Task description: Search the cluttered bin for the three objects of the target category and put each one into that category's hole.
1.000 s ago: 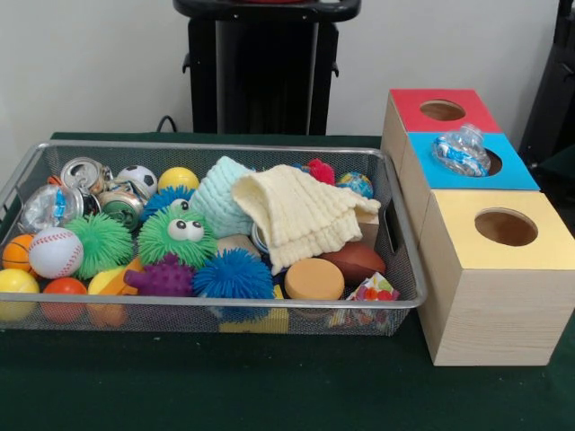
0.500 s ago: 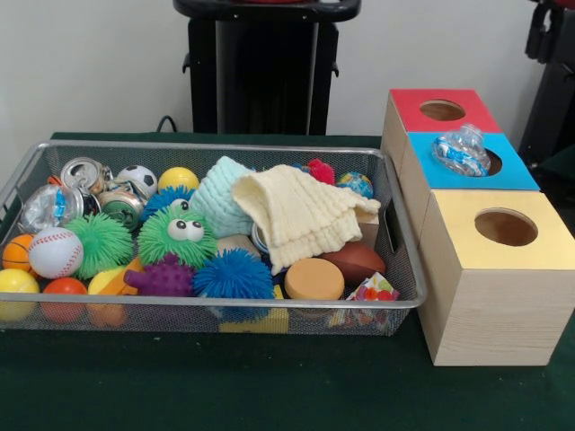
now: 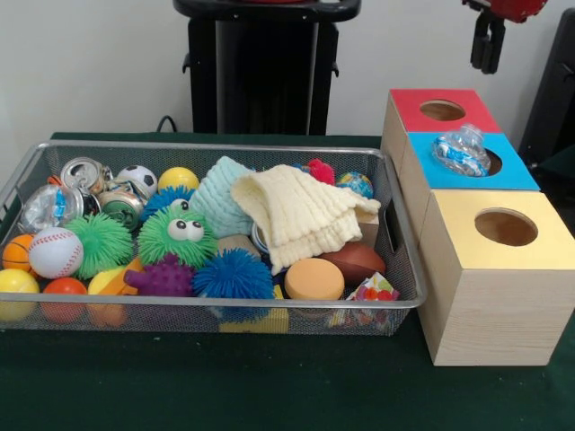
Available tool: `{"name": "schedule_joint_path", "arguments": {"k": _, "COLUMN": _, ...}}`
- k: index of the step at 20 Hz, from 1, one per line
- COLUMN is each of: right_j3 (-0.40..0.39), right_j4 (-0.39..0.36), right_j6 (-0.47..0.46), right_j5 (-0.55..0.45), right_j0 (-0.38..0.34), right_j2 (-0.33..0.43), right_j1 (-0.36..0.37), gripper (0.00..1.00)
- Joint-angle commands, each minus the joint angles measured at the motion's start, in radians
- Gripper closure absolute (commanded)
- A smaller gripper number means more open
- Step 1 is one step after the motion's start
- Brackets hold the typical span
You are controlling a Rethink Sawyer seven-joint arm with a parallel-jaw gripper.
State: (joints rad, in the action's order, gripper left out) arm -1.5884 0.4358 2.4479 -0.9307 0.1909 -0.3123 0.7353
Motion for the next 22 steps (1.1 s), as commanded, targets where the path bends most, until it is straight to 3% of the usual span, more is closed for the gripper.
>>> {"name": "schedule_joint_path", "arguments": {"k": 1, "right_j3": -0.104, "right_j4": -0.039, "right_j6": 0.041, "right_j5": 0.091, "right_j0": -0.033, "right_j2": 0.08, "right_j1": -0.044, "gripper": 1.0}}
{"name": "schedule_joint_path", "arguments": {"k": 9, "right_j3": -0.115, "right_j4": -0.013, "right_j6": 0.086, "right_j5": 0.158, "right_j0": -0.033, "right_j2": 0.113, "right_j1": -0.115, "gripper": 1.0}}
{"name": "schedule_joint_path", "arguments": {"k": 16, "right_j3": -0.077, "right_j4": -0.038, "right_j6": 0.131, "right_j5": 0.141, "right_j0": -0.012, "right_j2": 0.072, "right_j1": -0.143, "gripper": 1.0}}
{"name": "schedule_joint_path", "arguments": {"k": 22, "right_j3": -0.046, "right_j4": -0.034, "right_j6": 0.166, "right_j5": 0.187, "right_j0": 0.008, "right_j2": 0.06, "right_j1": -0.201, "gripper": 1.0}}
